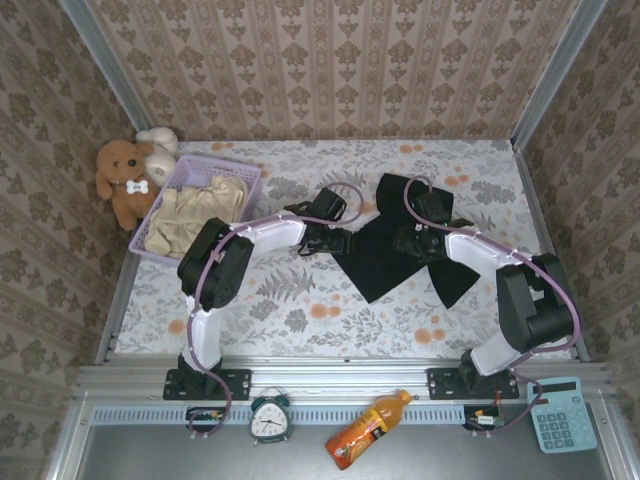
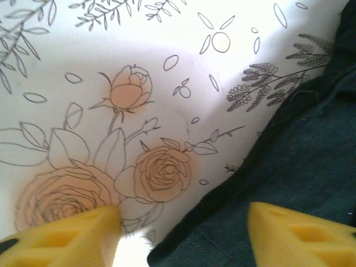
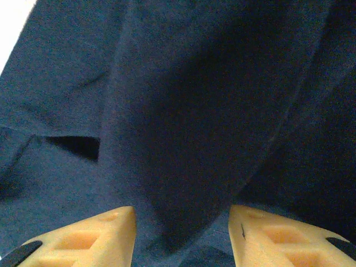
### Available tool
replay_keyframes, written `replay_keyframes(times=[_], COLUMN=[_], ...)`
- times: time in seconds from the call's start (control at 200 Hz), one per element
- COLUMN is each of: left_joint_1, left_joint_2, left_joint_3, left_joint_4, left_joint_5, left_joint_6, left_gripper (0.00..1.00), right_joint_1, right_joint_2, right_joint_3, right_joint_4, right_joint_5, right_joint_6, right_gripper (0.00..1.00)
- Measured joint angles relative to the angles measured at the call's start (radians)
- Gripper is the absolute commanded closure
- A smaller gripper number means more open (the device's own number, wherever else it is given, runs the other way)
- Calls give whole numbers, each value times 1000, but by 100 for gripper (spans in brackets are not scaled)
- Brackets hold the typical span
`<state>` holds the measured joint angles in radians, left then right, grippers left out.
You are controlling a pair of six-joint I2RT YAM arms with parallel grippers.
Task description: Fold and stack the mixed laundry pile
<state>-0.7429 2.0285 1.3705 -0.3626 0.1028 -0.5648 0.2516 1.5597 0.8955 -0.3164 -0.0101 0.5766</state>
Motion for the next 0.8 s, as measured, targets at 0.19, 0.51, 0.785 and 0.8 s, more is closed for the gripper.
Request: replay_keyframes(times=[0.19, 0.51, 0.785, 0.8], left_joint_1=[-2, -5, -29, -31], left_joint_2=[21, 73, 76, 75], left_joint_3=[35, 122, 111, 109], left_joint_4=[-34, -126, -20, -13], left_joint_5=[-13, -66, 7, 13], left_joint_6=[2, 29, 23, 20], left_gripper=[44, 95, 100, 100], right_joint_1=[0, -73, -68, -68], right_joint_2=[-18, 34, 2, -6], right_joint_3=[11, 67, 84, 84], right_joint_4=[-20, 15, 15, 13], right_joint_5=[34, 67, 61, 61], right_joint_6=[-16, -66, -91, -92], right_gripper=[40, 70, 100, 100])
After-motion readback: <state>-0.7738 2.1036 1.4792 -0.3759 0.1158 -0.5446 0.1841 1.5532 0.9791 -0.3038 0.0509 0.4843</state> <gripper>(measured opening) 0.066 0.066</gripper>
